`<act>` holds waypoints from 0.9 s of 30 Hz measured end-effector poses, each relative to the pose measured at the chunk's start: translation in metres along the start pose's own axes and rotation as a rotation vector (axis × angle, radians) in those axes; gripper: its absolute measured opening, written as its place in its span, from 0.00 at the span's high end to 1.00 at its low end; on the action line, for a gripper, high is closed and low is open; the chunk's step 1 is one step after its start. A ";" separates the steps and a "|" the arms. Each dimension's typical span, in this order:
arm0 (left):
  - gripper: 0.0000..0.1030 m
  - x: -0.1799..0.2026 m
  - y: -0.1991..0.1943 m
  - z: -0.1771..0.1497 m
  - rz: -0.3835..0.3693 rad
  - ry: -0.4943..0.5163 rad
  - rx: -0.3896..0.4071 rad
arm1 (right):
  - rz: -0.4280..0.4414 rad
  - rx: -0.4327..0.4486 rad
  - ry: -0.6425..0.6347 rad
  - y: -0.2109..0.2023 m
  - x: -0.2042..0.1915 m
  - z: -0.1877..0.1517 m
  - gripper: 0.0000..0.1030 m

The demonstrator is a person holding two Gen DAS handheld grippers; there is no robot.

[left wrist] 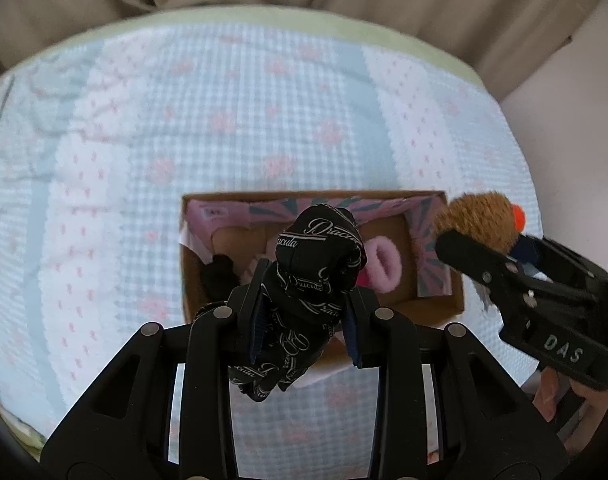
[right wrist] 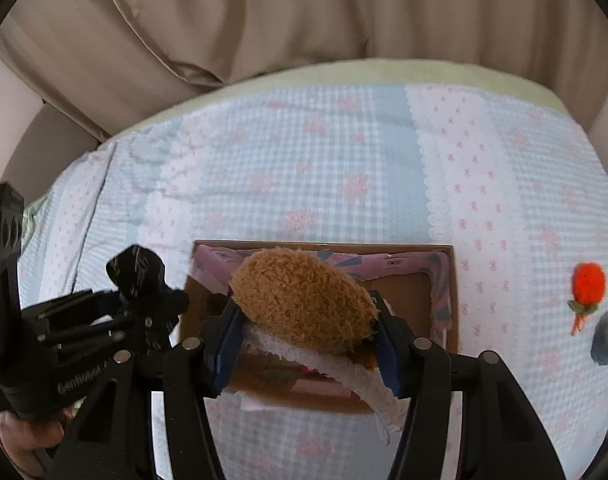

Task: Organize soft objects
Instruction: 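Carry the black cloth and brown clip over the box and lower them in, then open both tools and lift them away toward the orange pompom and grey sock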

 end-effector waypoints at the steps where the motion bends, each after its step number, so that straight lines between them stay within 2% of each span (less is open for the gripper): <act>1: 0.72 -0.001 0.010 0.000 -0.003 -0.006 -0.014 | -0.001 -0.013 0.000 0.008 0.002 0.002 0.48; 6: 0.72 -0.003 0.067 -0.010 -0.006 -0.013 -0.106 | 0.017 -0.103 0.021 0.061 0.014 -0.002 0.48; 12: 0.72 -0.001 0.113 -0.028 0.006 0.010 -0.182 | 0.040 -0.170 0.055 0.093 0.025 -0.006 0.48; 13: 0.68 0.000 0.117 -0.030 0.004 0.014 -0.189 | 0.037 -0.171 0.058 0.096 0.027 -0.005 0.47; 15: 0.37 0.002 0.120 -0.032 0.001 0.033 -0.187 | 0.046 -0.178 0.060 0.101 0.028 -0.003 0.42; 16: 0.03 0.005 0.121 -0.033 0.006 0.053 -0.181 | 0.047 -0.185 0.058 0.103 0.029 -0.001 0.34; 17: 0.00 0.007 0.120 -0.034 0.018 0.074 -0.176 | 0.035 -0.195 0.052 0.107 0.030 -0.001 0.18; 19: 0.00 0.007 0.117 -0.034 0.059 0.099 -0.151 | -0.003 -0.213 0.022 0.110 0.032 -0.002 0.01; 27: 0.00 0.007 0.104 -0.038 0.074 0.117 -0.119 | -0.022 -0.169 0.014 0.097 0.039 -0.004 0.01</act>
Point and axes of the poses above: each gripper's, at about its wrist camera, not at the fingertips, and y roughly the way its jaws point, x to its right, z to its top, the point moved 7 cm from there along y, roughly the way its jaws point, and after that the axes turned 3 degrees about z, right-handed, at the moved point
